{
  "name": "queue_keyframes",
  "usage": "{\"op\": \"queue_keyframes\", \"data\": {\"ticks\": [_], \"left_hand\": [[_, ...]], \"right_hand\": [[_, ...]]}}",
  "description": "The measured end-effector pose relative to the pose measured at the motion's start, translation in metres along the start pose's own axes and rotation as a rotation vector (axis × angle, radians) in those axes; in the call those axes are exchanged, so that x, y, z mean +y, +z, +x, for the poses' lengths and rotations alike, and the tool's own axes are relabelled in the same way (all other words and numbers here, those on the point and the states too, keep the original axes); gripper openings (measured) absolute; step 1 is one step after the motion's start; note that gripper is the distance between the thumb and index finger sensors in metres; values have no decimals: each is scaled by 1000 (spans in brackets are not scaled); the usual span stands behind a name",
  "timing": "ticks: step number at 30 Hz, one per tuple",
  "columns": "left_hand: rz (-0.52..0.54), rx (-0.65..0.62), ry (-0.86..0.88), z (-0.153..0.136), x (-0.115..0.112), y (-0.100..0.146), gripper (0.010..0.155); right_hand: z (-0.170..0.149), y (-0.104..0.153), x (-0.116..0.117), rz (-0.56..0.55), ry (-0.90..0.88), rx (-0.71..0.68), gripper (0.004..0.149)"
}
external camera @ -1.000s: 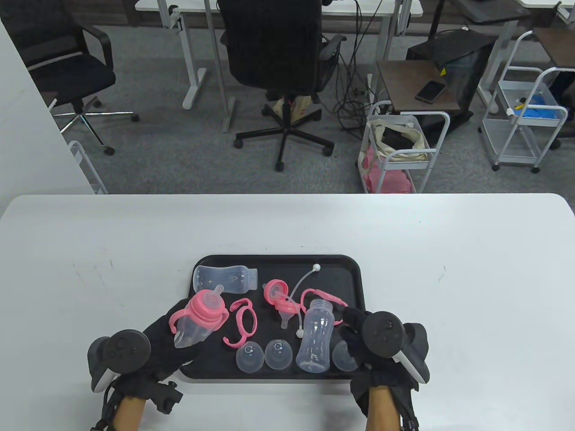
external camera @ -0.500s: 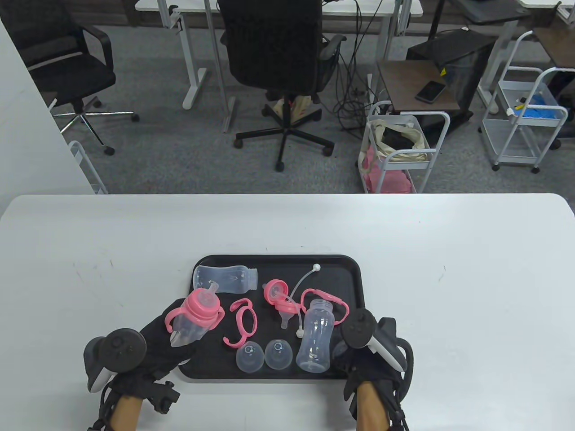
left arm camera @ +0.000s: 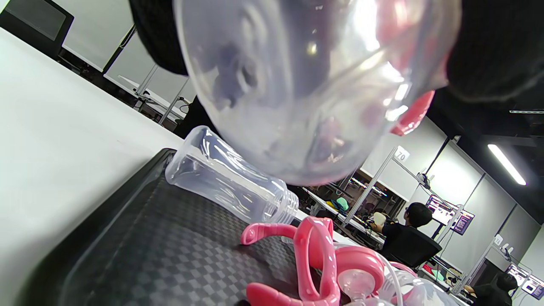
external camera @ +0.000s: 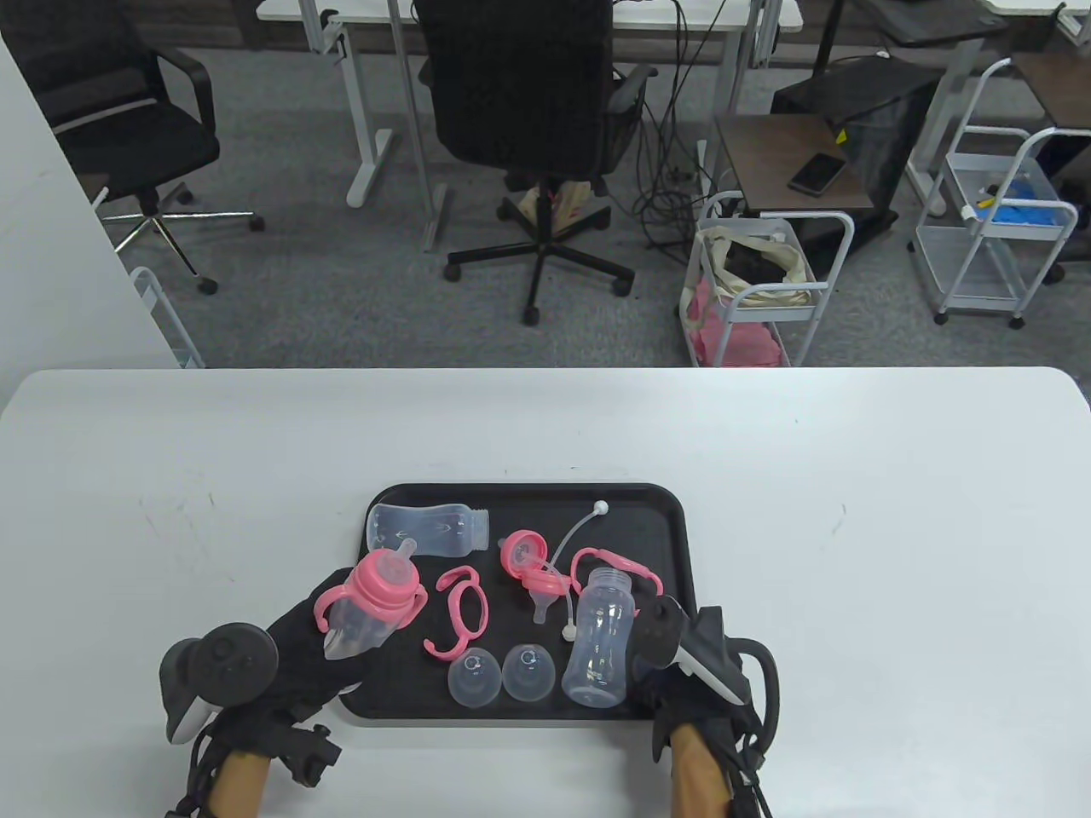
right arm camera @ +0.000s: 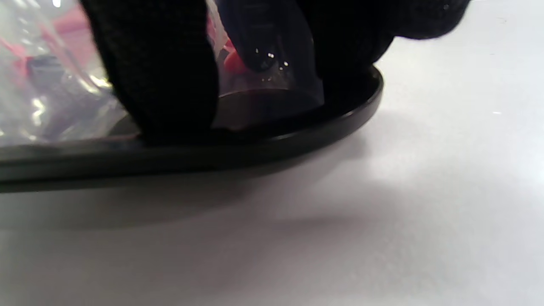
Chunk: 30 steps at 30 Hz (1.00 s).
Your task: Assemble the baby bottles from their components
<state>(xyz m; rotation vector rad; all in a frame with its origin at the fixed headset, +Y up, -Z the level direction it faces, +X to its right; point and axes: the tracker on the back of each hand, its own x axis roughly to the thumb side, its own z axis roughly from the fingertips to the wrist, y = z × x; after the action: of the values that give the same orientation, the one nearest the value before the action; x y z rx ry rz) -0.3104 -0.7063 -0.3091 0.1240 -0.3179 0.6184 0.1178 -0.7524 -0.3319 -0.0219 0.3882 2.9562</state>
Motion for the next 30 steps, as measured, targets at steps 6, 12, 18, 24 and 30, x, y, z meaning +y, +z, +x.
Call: {"op": "queue_keyframes", "data": {"ticks": [6,12,18,24,30], "left_hand": [[-9,1,-9,0,-1,0,98],[-10,-15,-38,5,-5,-1,98],[-36,-64,-113,20,-11,-3,97],[-73,-104,-168,33,-20,-4,97],[-101,-144,-242,46,-30,-4,96]], "right_hand": [[-19,7,-13,7,-199,1,83],[-39,28,-37,-147,-351,-18,83],[-22,35,-47,-254,-694,-287,84],[16,37,-45,-282,-915,-546,84],[44,40,-41,-280,-992,-663,83]]}}
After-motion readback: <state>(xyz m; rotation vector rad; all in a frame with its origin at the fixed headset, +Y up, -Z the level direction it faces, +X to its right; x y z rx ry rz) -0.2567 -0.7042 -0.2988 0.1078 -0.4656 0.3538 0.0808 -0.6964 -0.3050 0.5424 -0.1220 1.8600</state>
